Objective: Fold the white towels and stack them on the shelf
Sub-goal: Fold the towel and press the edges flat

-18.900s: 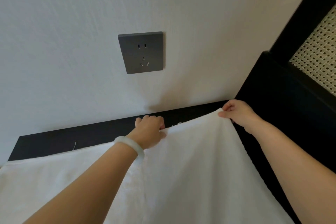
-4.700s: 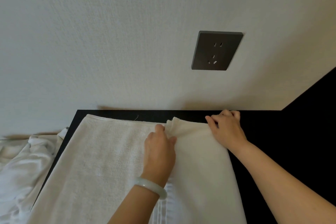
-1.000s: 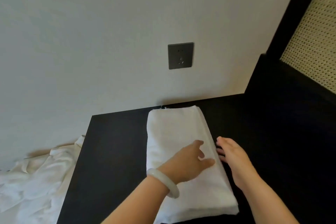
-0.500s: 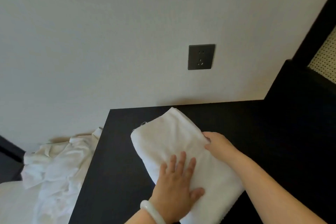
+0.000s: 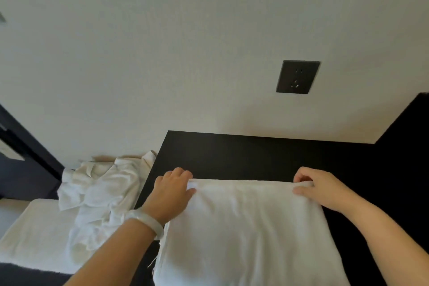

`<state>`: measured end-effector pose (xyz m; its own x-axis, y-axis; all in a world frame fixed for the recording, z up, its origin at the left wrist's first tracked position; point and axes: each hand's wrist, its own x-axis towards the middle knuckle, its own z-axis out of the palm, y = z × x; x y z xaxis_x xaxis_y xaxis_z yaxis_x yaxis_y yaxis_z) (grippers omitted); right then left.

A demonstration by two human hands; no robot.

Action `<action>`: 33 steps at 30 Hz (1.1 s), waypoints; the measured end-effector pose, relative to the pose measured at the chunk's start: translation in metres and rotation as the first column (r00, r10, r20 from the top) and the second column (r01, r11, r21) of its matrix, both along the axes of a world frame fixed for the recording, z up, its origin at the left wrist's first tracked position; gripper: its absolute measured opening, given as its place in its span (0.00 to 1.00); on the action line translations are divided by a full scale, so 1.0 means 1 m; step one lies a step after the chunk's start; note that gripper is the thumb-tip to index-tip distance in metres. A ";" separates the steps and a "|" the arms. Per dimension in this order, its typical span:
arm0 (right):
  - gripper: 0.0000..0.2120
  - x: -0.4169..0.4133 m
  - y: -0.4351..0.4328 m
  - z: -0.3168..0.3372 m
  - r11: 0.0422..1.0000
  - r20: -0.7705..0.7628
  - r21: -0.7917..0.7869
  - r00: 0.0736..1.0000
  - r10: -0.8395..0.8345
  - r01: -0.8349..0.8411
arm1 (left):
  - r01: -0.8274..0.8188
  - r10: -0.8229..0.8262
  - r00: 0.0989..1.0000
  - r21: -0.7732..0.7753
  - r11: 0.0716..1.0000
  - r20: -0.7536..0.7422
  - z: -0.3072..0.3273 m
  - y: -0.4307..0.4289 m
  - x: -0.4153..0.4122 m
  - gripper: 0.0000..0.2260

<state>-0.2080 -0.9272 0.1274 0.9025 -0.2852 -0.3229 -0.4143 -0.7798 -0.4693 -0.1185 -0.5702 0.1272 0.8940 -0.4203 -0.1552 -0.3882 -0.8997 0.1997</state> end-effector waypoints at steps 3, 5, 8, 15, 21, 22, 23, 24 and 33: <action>0.07 -0.008 -0.014 -0.002 0.995 0.049 0.047 0.994 -0.094 0.091 | 0.033 -0.044 0.990 -0.087 0.996 -0.134 0.005 0.013 0.023 0.06; 0.06 -0.009 -0.018 -0.004 0.987 0.034 0.102 0.991 -0.127 0.123 | 0.057 -0.074 0.983 -0.105 0.993 -0.165 0.008 0.016 0.029 0.08; 0.05 -0.010 -0.018 -0.010 0.971 0.011 0.171 0.986 -0.169 0.165 | 0.052 -0.095 0.968 -0.184 0.981 -0.232 0.008 0.018 0.033 0.12; 0.06 0.005 -0.012 -0.009 0.910 0.208 0.323 0.918 -0.337 0.260 | -0.424 0.125 0.867 -0.582 0.693 -0.483 0.008 0.026 0.053 0.10; 0.04 0.014 0.008 -0.054 0.917 0.247 0.245 0.895 -0.372 0.314 | -0.358 0.248 0.923 -0.425 0.831 -0.293 -0.041 0.011 0.043 0.03; 0.05 0.015 0.006 -0.054 0.924 0.238 0.221 0.901 -0.362 0.312 | -0.336 0.229 0.932 -0.428 0.839 -0.282 -0.043 0.012 0.043 0.04; 0.07 0.015 0.005 -0.053 0.929 0.228 0.199 0.908 -0.352 0.311 | -0.306 0.208 0.941 -0.411 0.859 -0.266 -0.044 0.012 0.045 0.06; 0.09 0.017 0.004 -0.052 0.932 0.226 0.184 0.910 -0.349 0.312 | -0.305 0.208 0.942 -0.410 0.859 -0.264 -0.044 0.011 0.047 0.07; 0.06 0.019 0.006 -0.062 0.847 0.261 0.322 0.821 -0.508 0.422 | -0.370 0.294 0.924 -0.382 0.847 -0.243 -0.040 -0.004 0.058 0.09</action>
